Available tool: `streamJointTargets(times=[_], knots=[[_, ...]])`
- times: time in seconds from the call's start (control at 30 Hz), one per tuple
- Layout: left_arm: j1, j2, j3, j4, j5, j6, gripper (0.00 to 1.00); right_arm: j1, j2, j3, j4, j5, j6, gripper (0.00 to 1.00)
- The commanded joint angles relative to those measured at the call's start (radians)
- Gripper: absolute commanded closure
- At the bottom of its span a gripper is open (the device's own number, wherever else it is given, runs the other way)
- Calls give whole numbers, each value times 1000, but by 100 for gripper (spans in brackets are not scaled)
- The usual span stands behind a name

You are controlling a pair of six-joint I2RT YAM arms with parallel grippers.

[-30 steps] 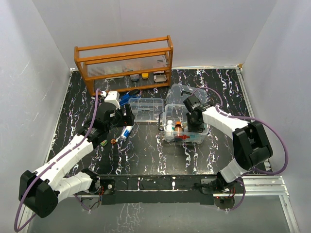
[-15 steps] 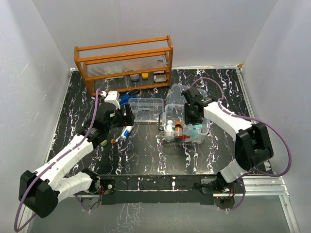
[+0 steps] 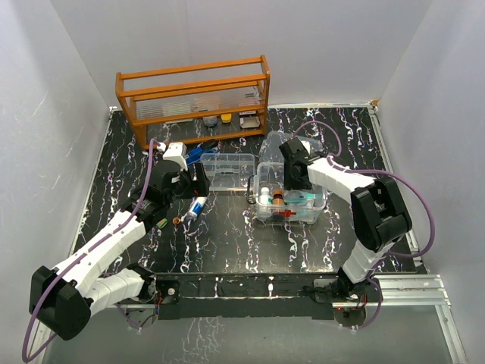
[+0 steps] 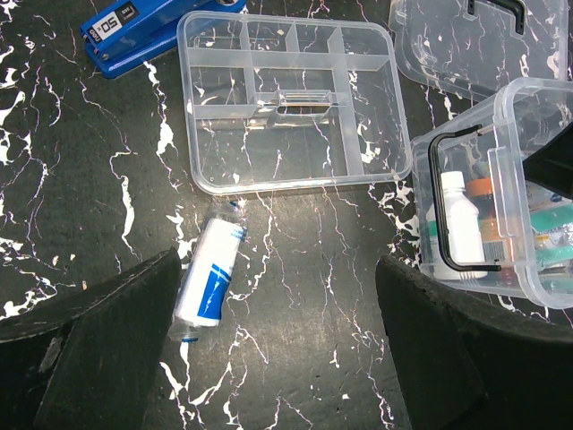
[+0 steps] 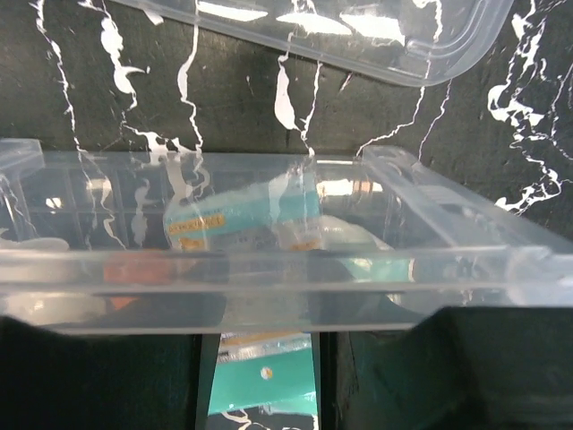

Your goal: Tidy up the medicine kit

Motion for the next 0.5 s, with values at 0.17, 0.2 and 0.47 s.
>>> streamJointTargets(times=[0.17,0.2,0.47], knots=[[-4,-12,31,1,1,2,11,3,61,-33,55,12,24,62],[-3,-12,32,1,-1,3,11,2,78,-36,54,7,26,62],[-4,-15,32,-3,-5,3,11,2,89,-58,88,2,41,70]])
